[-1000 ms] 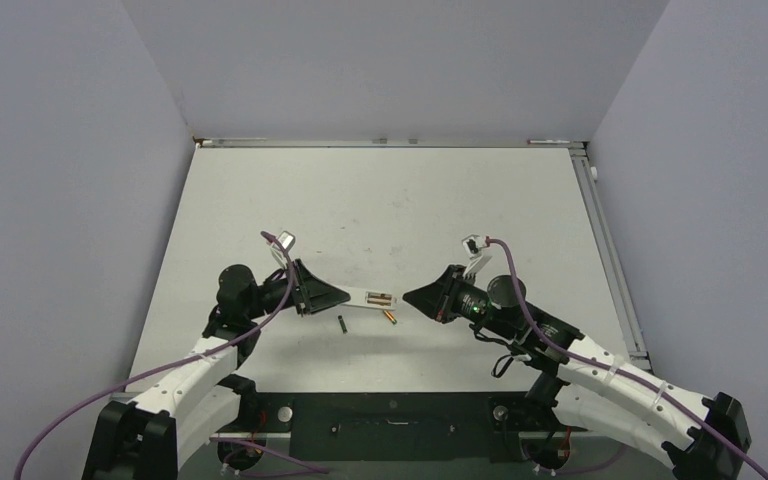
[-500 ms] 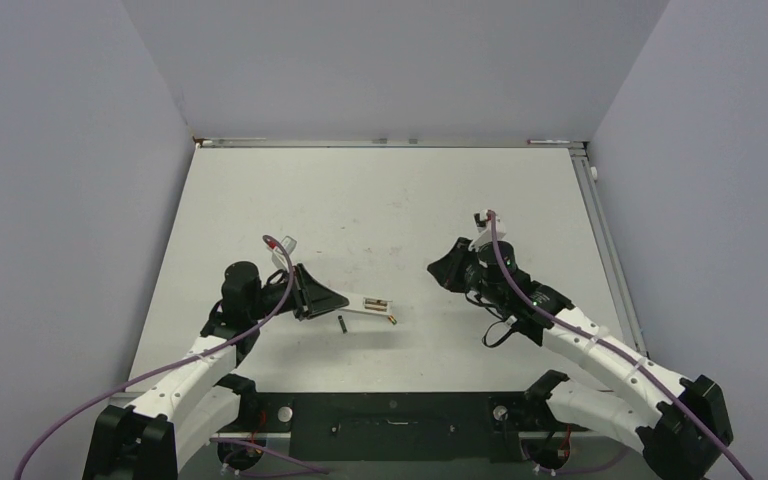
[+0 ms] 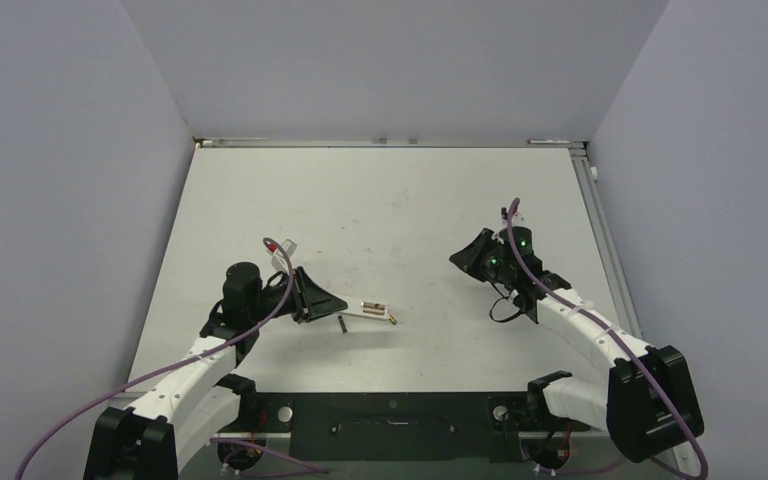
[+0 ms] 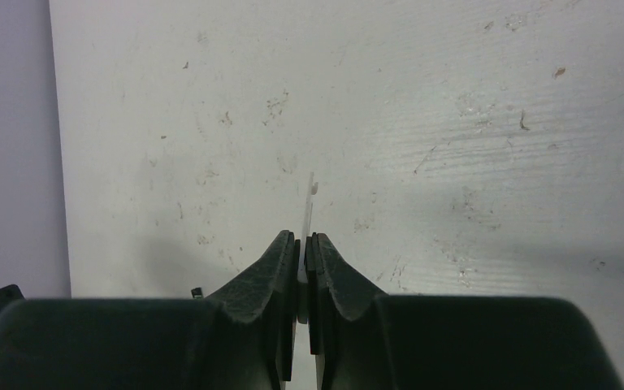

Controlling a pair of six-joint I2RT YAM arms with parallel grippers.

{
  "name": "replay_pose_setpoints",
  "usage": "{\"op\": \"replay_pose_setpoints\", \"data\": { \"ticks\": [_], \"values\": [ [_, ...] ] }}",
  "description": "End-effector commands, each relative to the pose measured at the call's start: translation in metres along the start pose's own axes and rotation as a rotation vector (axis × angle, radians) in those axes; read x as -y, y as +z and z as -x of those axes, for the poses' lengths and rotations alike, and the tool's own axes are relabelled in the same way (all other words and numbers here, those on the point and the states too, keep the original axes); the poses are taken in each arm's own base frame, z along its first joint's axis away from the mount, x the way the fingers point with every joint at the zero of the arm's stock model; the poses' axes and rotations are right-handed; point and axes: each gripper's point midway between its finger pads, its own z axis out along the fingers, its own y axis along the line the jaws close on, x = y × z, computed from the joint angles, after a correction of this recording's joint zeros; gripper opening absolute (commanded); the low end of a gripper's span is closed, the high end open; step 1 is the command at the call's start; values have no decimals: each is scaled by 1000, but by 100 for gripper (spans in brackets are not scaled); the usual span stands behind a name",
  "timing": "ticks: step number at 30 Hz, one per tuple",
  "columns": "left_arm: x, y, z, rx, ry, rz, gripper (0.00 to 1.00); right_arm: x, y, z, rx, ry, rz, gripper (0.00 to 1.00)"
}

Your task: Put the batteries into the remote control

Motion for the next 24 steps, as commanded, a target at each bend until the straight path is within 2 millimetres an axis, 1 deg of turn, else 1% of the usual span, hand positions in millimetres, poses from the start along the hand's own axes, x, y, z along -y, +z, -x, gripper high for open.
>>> {"op": "replay_pose_setpoints", "data": {
  "ticks": [1,4,13,18,24],
  "values": [
    [17,-1,13,32,65,-33,0,-3,10,15,38,67,68,8],
    [16,-1,14,34,63,-32,0,7,16,19,42,114,67,8],
    [16,0,13,27,62,-33,0,41,34,23,31,237,50,8],
    [14,0,12,25,56,-30,0,51,41,25,33,244,28,8],
    [8,0,11,26,42,-16,0,63,47,21,20,251,0,9]
  ]
}}
